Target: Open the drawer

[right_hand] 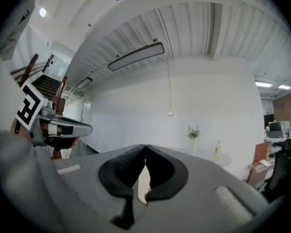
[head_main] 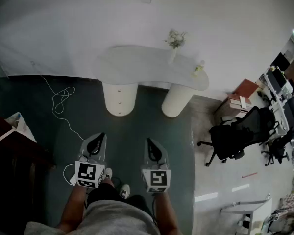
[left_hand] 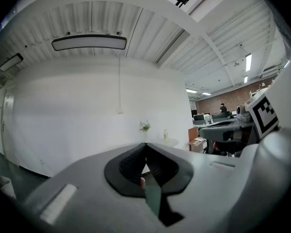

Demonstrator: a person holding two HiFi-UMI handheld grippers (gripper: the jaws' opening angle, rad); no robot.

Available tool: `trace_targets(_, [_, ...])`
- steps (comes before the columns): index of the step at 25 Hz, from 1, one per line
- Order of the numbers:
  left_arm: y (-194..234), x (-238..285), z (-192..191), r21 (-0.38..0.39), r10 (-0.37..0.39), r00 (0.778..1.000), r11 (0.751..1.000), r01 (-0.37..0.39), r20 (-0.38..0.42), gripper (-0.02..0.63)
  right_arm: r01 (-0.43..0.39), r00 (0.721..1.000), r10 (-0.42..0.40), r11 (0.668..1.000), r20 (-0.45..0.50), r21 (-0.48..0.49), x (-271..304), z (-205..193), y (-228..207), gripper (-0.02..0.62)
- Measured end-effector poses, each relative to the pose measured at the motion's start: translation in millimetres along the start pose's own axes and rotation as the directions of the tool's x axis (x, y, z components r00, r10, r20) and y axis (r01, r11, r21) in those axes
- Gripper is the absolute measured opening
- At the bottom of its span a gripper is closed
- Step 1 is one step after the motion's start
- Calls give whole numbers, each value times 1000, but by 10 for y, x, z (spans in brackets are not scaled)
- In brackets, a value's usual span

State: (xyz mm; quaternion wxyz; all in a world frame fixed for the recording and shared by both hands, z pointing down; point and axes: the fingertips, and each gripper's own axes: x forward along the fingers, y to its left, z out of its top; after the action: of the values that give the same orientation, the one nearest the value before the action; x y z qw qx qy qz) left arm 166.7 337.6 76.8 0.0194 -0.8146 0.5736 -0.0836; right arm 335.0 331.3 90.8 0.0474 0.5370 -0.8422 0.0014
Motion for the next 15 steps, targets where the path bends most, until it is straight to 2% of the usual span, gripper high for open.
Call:
trace_targets(9, [93,-67,-54,-3,17,1000,1000,-17,-4,9,-9,1000,9,1000,29,13,53,36,80,5])
trace_targets(15, [287,-104,-70,-14,61,998,998,-61,-3,9,-57,998,56,998,29,9,263,58,247,5])
